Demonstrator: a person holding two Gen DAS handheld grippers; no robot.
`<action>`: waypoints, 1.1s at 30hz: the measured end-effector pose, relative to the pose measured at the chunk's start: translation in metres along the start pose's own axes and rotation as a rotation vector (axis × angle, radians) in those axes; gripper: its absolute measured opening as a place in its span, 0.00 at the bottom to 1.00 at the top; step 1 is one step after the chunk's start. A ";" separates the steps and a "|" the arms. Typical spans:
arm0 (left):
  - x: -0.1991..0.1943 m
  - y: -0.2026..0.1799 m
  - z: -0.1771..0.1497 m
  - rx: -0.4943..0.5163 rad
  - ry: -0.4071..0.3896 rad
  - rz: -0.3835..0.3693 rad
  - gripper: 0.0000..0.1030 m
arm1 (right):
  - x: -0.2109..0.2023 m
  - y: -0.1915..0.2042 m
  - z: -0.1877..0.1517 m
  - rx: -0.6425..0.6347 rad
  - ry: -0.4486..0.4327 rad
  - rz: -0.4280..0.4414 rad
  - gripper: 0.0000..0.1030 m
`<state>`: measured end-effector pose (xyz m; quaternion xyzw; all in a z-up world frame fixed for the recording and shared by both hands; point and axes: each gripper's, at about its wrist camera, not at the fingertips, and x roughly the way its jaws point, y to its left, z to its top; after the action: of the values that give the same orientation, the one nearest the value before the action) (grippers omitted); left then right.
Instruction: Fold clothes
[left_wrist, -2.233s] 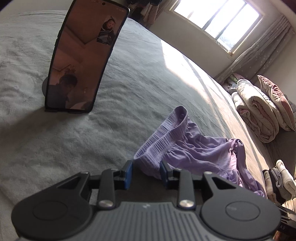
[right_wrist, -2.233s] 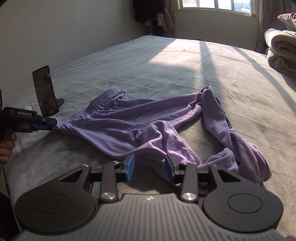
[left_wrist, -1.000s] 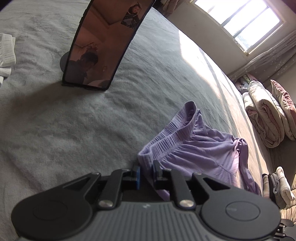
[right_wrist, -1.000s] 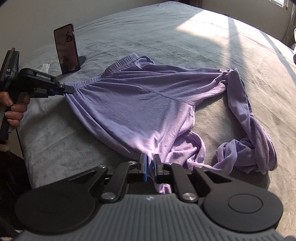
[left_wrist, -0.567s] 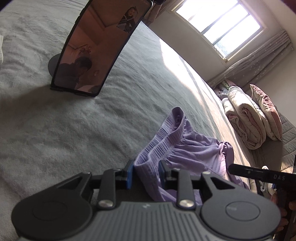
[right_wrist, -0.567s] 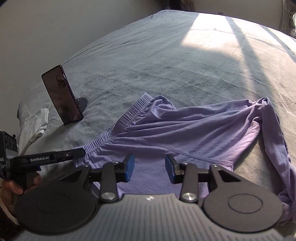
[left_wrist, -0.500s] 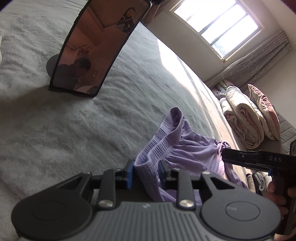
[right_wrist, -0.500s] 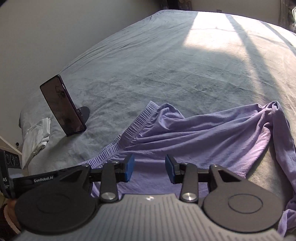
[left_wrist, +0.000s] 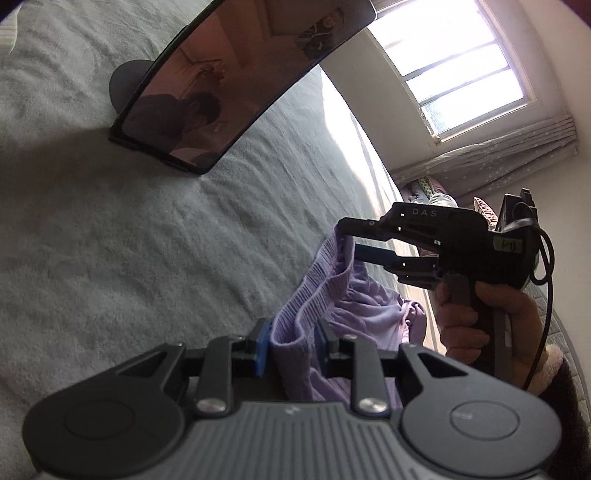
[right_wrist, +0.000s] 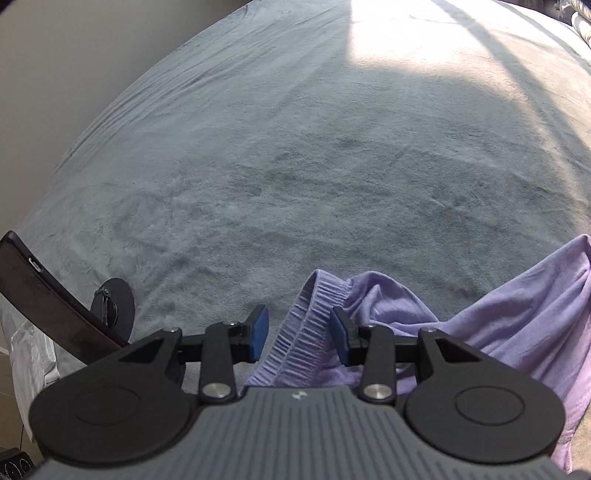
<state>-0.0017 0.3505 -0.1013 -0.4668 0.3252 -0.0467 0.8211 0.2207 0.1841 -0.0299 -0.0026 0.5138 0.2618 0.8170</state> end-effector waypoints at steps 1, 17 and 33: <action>0.001 0.000 0.000 -0.009 0.003 -0.002 0.24 | 0.005 0.003 0.002 -0.005 0.010 -0.023 0.40; -0.007 -0.034 -0.007 0.223 -0.099 0.103 0.05 | 0.013 0.023 -0.006 -0.122 -0.102 -0.149 0.07; -0.022 -0.021 0.007 0.251 -0.177 0.276 0.11 | 0.043 0.049 0.001 -0.163 -0.150 -0.033 0.16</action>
<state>-0.0104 0.3523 -0.0713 -0.3141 0.3045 0.0673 0.8967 0.2147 0.2452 -0.0526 -0.0579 0.4281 0.2886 0.8545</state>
